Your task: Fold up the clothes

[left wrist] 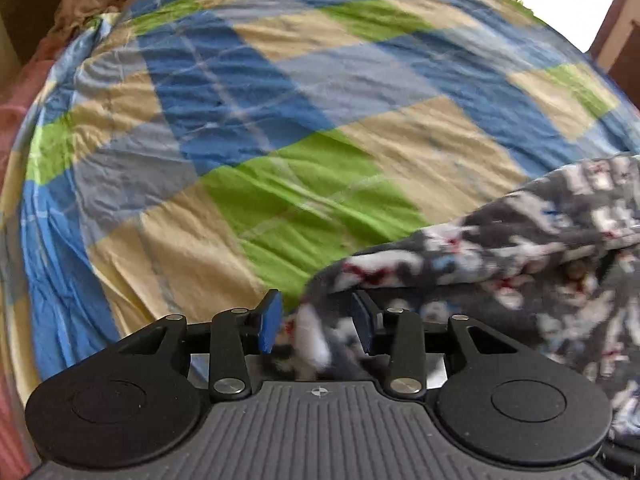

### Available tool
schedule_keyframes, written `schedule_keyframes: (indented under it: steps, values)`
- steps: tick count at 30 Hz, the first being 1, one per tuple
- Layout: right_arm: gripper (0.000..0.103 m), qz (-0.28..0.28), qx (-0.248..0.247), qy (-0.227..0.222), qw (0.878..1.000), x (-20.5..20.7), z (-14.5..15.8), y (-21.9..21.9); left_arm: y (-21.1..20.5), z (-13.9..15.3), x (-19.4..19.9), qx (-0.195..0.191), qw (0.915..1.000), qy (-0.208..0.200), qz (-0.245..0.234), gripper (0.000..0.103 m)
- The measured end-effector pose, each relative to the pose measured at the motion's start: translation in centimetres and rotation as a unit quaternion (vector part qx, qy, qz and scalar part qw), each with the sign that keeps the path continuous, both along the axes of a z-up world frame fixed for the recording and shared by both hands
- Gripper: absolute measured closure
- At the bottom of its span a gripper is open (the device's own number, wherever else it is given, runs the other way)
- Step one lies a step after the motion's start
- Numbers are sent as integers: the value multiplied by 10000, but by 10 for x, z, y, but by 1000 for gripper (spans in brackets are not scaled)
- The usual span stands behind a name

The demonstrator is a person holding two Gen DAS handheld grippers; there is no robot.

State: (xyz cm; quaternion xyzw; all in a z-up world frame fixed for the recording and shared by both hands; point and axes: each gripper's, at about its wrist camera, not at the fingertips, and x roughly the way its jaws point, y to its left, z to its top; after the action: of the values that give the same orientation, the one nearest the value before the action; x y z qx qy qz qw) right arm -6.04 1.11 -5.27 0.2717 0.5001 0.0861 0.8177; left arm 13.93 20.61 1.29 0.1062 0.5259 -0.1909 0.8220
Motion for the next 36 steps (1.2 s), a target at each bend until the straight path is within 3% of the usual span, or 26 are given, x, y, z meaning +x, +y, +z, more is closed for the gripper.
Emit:
schedule_keyframes:
  steps: [4, 8, 11, 14, 17, 18, 20, 25, 28, 31, 33, 36]
  values:
    - [56, 17, 0, -99, 9999, 13, -4, -6, -6, -7, -14, -179, 9995, 249, -32, 59]
    - [56, 776, -148, -623, 9949, 16, 19, 38, 4, -12, -20, -74, 9994, 228, 246, 62]
    - [56, 1167, -171, -715, 9904, 21, 22, 72, 13, -4, -18, -118, 9992, 97, 380, 63]
    - [57, 1412, -655, -761, 9849, 33, 9, 102, 19, 0, -17, -136, 9990, 38, 426, 61]
    - [68, 1469, -1530, -724, 9746, 48, -7, 112, 22, -2, -17, -158, 9989, 35, 439, 61]
    - [76, 1465, -1588, -706, 9738, 49, -8, 110, 25, -5, -19, -202, 9987, 61, 460, 61]
    - [80, 1456, -1702, -670, 9723, 52, -9, 105, 28, -10, -23, -264, 9984, 127, 475, 61]
    - [81, 1514, -2126, -745, 9625, 52, -3, 102, 34, -18, -33, -335, 9981, 248, 461, 61]
    - [78, 1681, -2487, -815, 9504, 51, -7, 112, 34, -19, -34, -387, 9979, 260, 443, 61]
    - [65, 1892, -2707, -808, 9404, 51, -16, 123, 33, -20, -31, -407, 9979, 266, 429, 61]
    - [50, 2046, -2839, -792, 9334, 50, -22, 127, 31, -22, -28, -406, 9979, 269, 415, 61]
    - [45, 2139, -3128, -769, 9222, 54, -32, 133, 28, -22, -24, -426, 9980, 242, 392, 61]
